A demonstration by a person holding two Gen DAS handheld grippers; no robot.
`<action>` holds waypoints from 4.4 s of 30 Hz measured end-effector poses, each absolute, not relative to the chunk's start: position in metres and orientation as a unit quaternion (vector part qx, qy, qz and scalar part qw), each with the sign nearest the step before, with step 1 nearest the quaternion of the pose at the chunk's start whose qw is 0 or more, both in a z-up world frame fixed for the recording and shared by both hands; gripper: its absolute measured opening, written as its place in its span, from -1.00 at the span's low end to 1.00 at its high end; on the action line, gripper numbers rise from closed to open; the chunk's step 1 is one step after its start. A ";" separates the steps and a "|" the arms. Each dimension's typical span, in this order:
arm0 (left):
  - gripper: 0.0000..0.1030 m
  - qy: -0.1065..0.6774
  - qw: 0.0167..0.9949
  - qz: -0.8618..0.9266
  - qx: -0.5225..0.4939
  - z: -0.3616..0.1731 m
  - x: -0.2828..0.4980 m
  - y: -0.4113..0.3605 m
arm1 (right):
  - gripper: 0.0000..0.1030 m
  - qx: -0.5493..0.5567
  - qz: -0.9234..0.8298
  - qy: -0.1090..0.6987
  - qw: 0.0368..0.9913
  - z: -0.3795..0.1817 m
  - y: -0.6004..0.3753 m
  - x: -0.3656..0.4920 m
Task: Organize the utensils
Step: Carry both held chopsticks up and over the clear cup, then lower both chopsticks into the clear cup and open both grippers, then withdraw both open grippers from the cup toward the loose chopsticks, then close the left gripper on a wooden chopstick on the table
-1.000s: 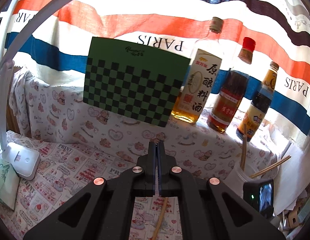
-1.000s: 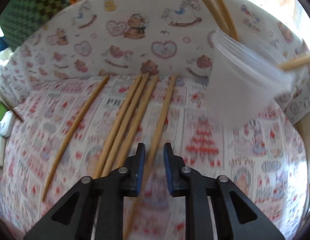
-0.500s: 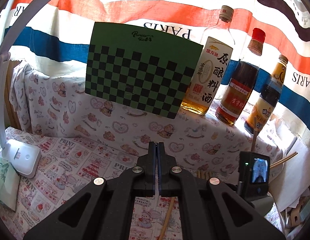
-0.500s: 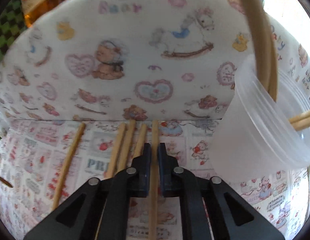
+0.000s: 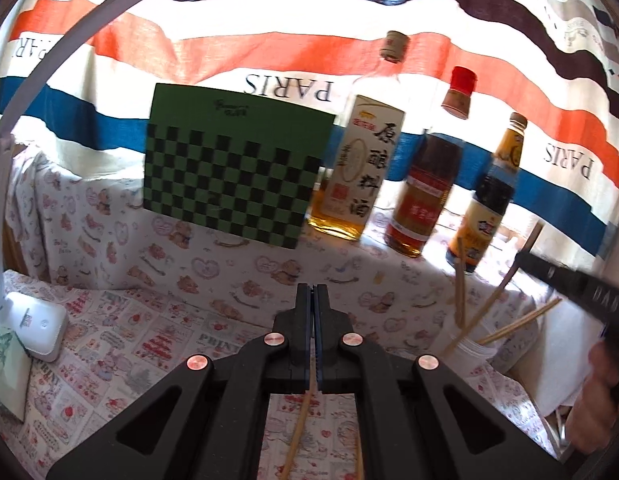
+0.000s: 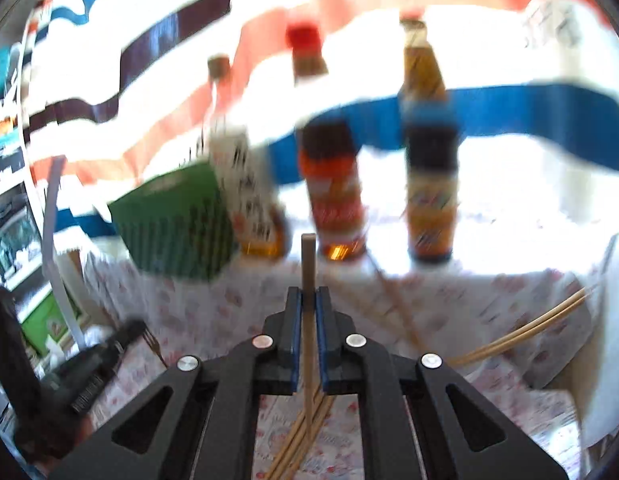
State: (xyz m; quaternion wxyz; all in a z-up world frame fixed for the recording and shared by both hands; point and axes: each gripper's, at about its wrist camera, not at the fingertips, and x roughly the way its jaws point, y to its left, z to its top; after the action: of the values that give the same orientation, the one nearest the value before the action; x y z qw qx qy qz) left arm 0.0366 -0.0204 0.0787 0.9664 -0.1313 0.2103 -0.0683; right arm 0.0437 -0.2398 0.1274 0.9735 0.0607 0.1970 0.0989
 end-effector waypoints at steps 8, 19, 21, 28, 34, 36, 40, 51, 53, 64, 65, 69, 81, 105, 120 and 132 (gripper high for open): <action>-0.99 0.198 0.968 -0.121 -0.100 0.095 0.030 -0.059 | -0.88 0.100 0.064 0.145 0.982 0.159 -0.304 0.027; -0.99 0.172 0.951 -0.219 -0.133 0.146 0.057 -0.147 | -0.88 0.167 -0.002 0.093 0.982 0.168 -0.366 0.020; -0.99 0.175 0.943 -0.241 -0.151 0.149 0.068 -0.161 | -0.88 0.179 0.003 0.083 0.980 0.167 -0.375 0.020; -0.99 0.194 0.926 -0.266 -0.185 0.129 0.103 -0.190 | -0.88 0.209 0.007 0.055 0.976 0.165 -0.393 0.017; -0.99 0.207 0.930 -0.254 -0.164 0.095 0.115 -0.199 | -0.88 0.164 -0.031 0.068 0.984 0.153 -0.383 0.035; -0.99 0.212 0.931 -0.253 -0.158 0.088 0.116 -0.199 | -0.88 0.155 -0.027 0.094 0.983 0.149 -0.380 0.045; -0.99 0.220 0.930 -0.253 -0.148 0.080 0.116 -0.201 | -0.88 0.123 -0.017 0.138 0.983 0.142 -0.374 0.059; -0.99 0.213 0.941 -0.241 -0.105 0.073 0.106 -0.202 | -0.87 0.104 0.021 0.228 0.968 0.119 -0.365 0.087; -0.99 0.216 0.941 -0.238 -0.108 0.072 0.107 -0.199 | -0.87 0.101 0.019 0.235 0.967 0.116 -0.363 0.090; -0.80 0.204 0.951 -0.218 -0.083 0.084 0.091 -0.176 | -0.26 0.104 0.000 0.226 0.968 0.118 -0.365 0.088; -0.73 0.202 0.954 -0.210 -0.076 0.086 0.088 -0.173 | -0.19 0.105 -0.001 0.219 0.970 0.120 -0.366 0.086; -0.23 0.180 0.966 -0.176 -0.051 0.095 0.072 -0.154 | 0.06 0.103 -0.001 0.194 0.975 0.130 -0.364 0.075; 0.67 0.102 0.993 -0.056 0.035 0.111 0.006 -0.091 | 0.73 0.060 0.049 0.150 0.986 0.151 -0.309 0.049; 0.99 0.112 0.992 -0.017 0.064 0.064 0.007 -0.059 | 1.00 0.043 -0.001 0.255 0.966 0.039 -0.291 0.027; 0.99 0.283 0.959 0.007 -0.007 0.003 0.075 -0.028 | 1.00 0.073 -0.023 0.352 0.933 -0.006 -0.302 0.057; 0.99 0.382 0.920 -0.074 -0.050 -0.012 0.142 -0.041 | 1.00 0.066 -0.043 0.385 0.920 -0.027 -0.304 0.071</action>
State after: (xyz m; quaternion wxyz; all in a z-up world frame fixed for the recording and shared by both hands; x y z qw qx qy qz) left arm 0.1422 -0.0406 -0.0120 0.9198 -0.0497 0.3821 -0.0737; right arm 0.0713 -0.3042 -0.0269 0.9197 0.0662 0.3846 -0.0426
